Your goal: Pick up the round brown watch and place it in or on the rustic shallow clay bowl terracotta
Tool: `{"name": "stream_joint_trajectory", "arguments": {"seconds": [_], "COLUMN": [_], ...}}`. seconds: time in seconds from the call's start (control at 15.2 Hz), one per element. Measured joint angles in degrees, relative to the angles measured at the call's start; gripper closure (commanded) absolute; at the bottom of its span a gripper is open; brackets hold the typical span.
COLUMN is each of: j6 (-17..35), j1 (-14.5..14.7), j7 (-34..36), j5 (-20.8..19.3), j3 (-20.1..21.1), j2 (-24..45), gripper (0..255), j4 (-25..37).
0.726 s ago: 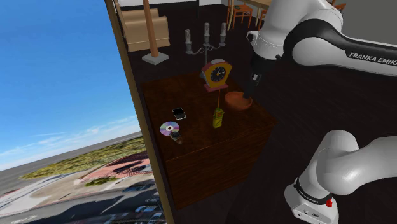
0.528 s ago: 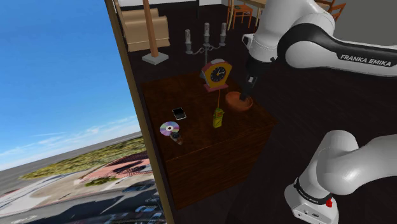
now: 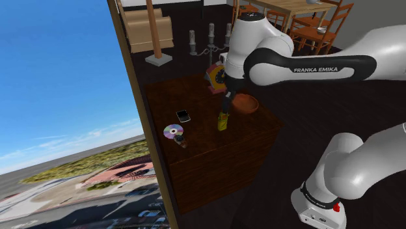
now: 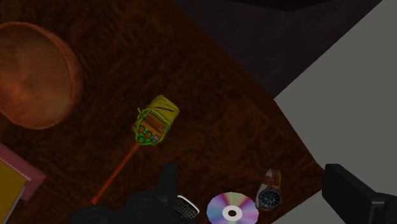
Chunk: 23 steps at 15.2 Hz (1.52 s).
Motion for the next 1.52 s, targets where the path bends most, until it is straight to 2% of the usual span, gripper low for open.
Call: {"name": "stream_joint_trajectory", "arguments": {"seconds": [0.33, 0.66, 1.12, 1.52], "j6": [5.1, 9.5, 12.9, 13.5], "j1": [0.5, 1.0, 2.2, 3.6], "j7": [1.0, 2.3, 4.1, 5.2], "j5": [0.3, 0.0, -1.1, -2.0], "j3": [1.1, 2.3, 3.6, 4.0], "j2": [9.1, 20.1, 35.0, 47.5], "gripper": [0, 0, 0, 0], "j4": [2.4, 7.2, 16.3, 26.4]}}
